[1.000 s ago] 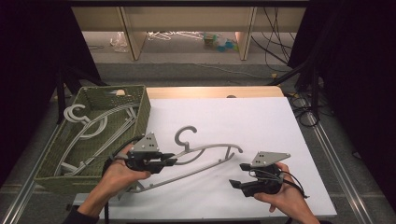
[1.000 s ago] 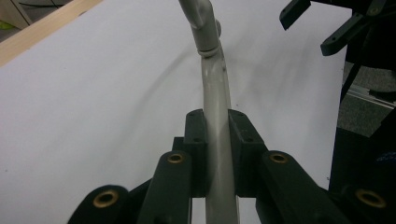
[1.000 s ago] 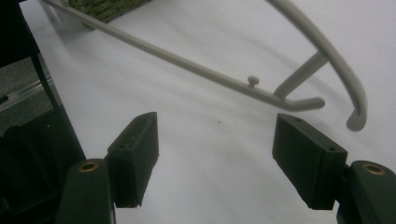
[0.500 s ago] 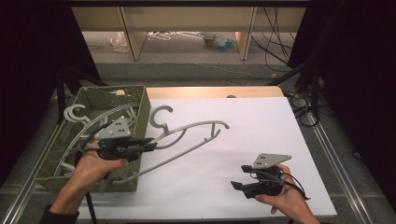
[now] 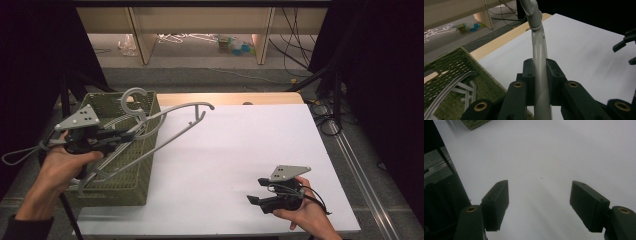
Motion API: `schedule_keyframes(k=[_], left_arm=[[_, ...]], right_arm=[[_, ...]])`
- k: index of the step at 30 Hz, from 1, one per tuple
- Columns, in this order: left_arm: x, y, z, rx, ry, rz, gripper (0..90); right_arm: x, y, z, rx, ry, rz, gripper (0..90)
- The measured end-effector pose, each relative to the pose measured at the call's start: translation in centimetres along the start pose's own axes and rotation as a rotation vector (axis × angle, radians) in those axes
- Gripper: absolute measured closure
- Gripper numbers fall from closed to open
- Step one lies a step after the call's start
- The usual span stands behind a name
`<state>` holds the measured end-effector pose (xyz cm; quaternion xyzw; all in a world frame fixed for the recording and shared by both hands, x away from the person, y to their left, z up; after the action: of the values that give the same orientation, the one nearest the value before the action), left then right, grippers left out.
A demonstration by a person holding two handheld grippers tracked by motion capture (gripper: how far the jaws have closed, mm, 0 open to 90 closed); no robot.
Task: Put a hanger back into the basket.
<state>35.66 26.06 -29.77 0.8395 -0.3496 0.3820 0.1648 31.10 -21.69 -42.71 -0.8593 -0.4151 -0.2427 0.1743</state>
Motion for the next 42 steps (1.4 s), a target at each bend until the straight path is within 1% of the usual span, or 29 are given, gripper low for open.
schedule_keyframes(k=[1, 2, 3, 4, 5, 7, 8, 12, 15, 20, 22, 23, 24, 26, 27, 28, 29, 30, 32, 34, 35, 36, 38, 39, 40, 41, 42], left_arm=[[-0.1, -0.4, -0.3, 0.006, 0.001, -0.001, 78.8], [-0.3, -0.8, -0.6, 0.013, 0.004, -0.015, 78.8], [-0.6, -1.5, -1.0, 0.031, 0.007, -0.026, 78.8], [-0.6, -1.5, -1.0, 0.031, 0.007, -0.026, 78.8], [-0.9, -2.1, -1.5, 0.051, 0.007, -0.032, 78.8], [-1.3, -2.9, -2.0, 0.064, 0.012, -0.050, 78.8], [-1.5, -3.3, -2.2, 0.072, 0.016, -0.062, 78.8], [-2.7, -5.1, -3.3, 0.124, 0.016, -0.099, 78.8], [-3.5, -6.3, -3.9, 0.148, 0.010, -0.121, 78.8], [-4.6, -7.8, -4.2, 0.174, -0.005, -0.149, 78.8], [-5.0, -8.4, -4.2, 0.186, -0.016, -0.150, 78.8], [-5.3, -8.9, -4.2, 0.193, -0.026, -0.161, 78.8], [-5.3, -8.9, -4.2, 0.193, -0.026, -0.161, 78.8], [-5.6, -9.4, -4.2, 0.200, -0.030, -0.175, 78.8], [-5.8, -9.7, -4.0, 0.212, -0.048, -0.178, 78.8], [-5.8, -9.7, -4.0, 0.212, -0.048, -0.178, 78.8], [-6.0, -9.9, -3.9, 0.216, -0.062, -0.183, 78.8], [-6.2, -10.1, -3.7, 0.214, -0.072, -0.203, 78.8], [-6.3, -10.4, -3.4, 0.221, -0.085, -0.212, 78.8], [-6.3, -10.8, -3.0, 0.221, -0.096, -0.213, 78.8], [-6.2, -10.9, -2.9, 0.222, -0.117, -0.206, 78.8], [-6.1, -11.0, -2.7, 0.219, -0.117, -0.208, 78.8], [-5.8, -11.2, -2.2, 0.212, -0.136, -0.204, 78.7], [-5.6, -11.5, -1.7, 0.215, -0.155, -0.195, 78.8], [-5.6, -11.5, -1.7, 0.215, -0.155, -0.195, 78.7], [-5.7, -11.7, -1.3, 0.211, -0.148, -0.207, 78.7], [-5.8, -11.8, -1.0, 0.208, -0.150, -0.211, 78.7]], right_arm=[[0.0, 0.0, 0.0, 0.003, -0.001, 0.002, 32.4], [0.0, 0.0, 0.0, 0.004, -0.002, 0.001, 32.4], [0.0, 0.0, 0.1, 0.005, -0.004, 0.001, 32.4], [0.0, 0.0, 0.1, 0.005, -0.004, 0.001, 32.4], [0.0, 0.0, 0.0, 0.007, -0.005, 0.005, 32.4], [-0.1, 0.1, 0.1, 0.004, -0.008, -0.002, 32.3], [-0.1, 0.1, 0.1, 0.004, -0.010, 0.005, 32.3], [-0.1, 0.1, 0.1, 0.003, -0.010, 0.004, 32.3], [-0.1, 0.1, 0.1, 0.003, -0.012, 0.004, 32.3], [-0.1, 0.1, 0.1, 0.000, -0.009, 0.005, 32.2], [-0.1, 0.1, 0.1, 0.001, -0.009, 0.005, 32.2], [-0.1, 0.1, 0.1, 0.002, -0.009, 0.007, 32.2], [-0.1, 0.1, 0.1, 0.002, -0.009, 0.007, 32.2], [-0.1, 0.1, 0.2, 0.007, -0.015, 0.004, 32.2], [-0.1, 0.1, 0.2, 0.008, -0.017, 0.005, 32.2], [-0.1, 0.1, 0.2, 0.008, -0.017, 0.005, 32.2], [-0.1, 0.1, 0.3, 0.009, -0.016, 0.000, 32.2], [-0.1, 0.1, 0.3, 0.012, -0.018, 0.001, 32.2], [-0.1, 0.1, 0.3, 0.012, -0.022, 0.007, 32.2], [-0.1, 0.1, 0.3, 0.012, -0.019, 0.004, 32.2], [-0.1, 0.2, 0.3, 0.009, -0.019, -0.004, 32.2], [-0.1, 0.2, 0.3, 0.010, -0.019, -0.005, 32.2], [-0.1, 0.2, 0.4, 0.010, -0.019, -0.002, 32.1], [-0.1, 0.2, 0.4, 0.010, -0.021, -0.004, 32.1], [-0.1, 0.2, 0.4, 0.010, -0.021, -0.004, 32.1], [-0.1, 0.1, 0.4, 0.008, -0.021, 0.002, 32.1], [0.0, 0.2, 0.3, 0.010, -0.019, -0.006, 32.0]])
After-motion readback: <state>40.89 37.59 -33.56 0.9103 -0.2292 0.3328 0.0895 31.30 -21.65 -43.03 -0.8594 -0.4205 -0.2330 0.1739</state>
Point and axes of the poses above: each handheld gripper's, and its own axes: z roughly forward along the jaws, x roughly out of its top, y roughly to its right, the point moved 1 cm from there along z, roughly forward along the jaws, and after that the axes turned 13 degrees about -y, right-handed, at the moved point
